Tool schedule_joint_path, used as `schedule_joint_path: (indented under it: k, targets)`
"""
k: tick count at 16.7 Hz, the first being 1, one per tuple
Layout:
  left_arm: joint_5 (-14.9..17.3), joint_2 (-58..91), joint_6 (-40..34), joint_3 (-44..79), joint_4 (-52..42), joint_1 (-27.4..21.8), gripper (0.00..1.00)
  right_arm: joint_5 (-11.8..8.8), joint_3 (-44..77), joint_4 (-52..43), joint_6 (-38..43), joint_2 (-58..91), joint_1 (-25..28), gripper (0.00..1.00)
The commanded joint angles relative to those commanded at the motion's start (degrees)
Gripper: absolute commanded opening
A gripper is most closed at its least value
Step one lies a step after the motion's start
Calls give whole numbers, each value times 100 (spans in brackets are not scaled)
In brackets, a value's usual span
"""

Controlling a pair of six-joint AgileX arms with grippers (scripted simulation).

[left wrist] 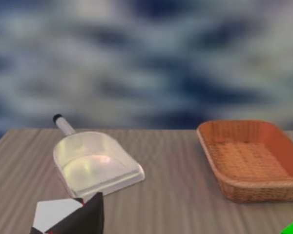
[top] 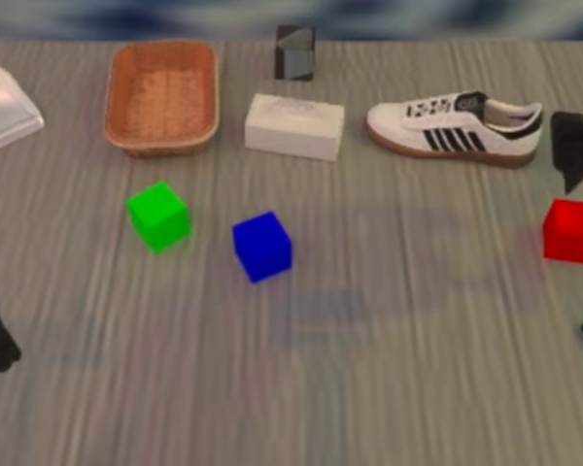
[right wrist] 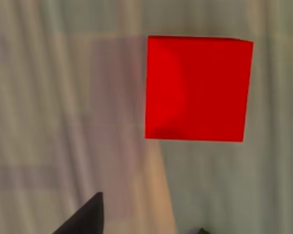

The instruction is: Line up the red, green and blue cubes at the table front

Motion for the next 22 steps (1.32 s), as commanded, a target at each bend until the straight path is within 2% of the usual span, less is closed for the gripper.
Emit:
schedule_joint_path:
  k: [5,12,15,19,22]
  targets:
    - [0,0,0,0,0,0,100,-41,1235,-684,180,1279,55,100]
    - [0,0,0,0,0,0,100,-49,1360,-726,194,1428,30,100]
    - [0,0,0,0,0,0,100,-48,1081,-323,189,1573,49,100]
    - [0,0,0,0,0,0,100,-45,498,669,209,1916,63,100]
    - [0,0,0,0,0,0,100,-44,279,981,219,2060,70,100]
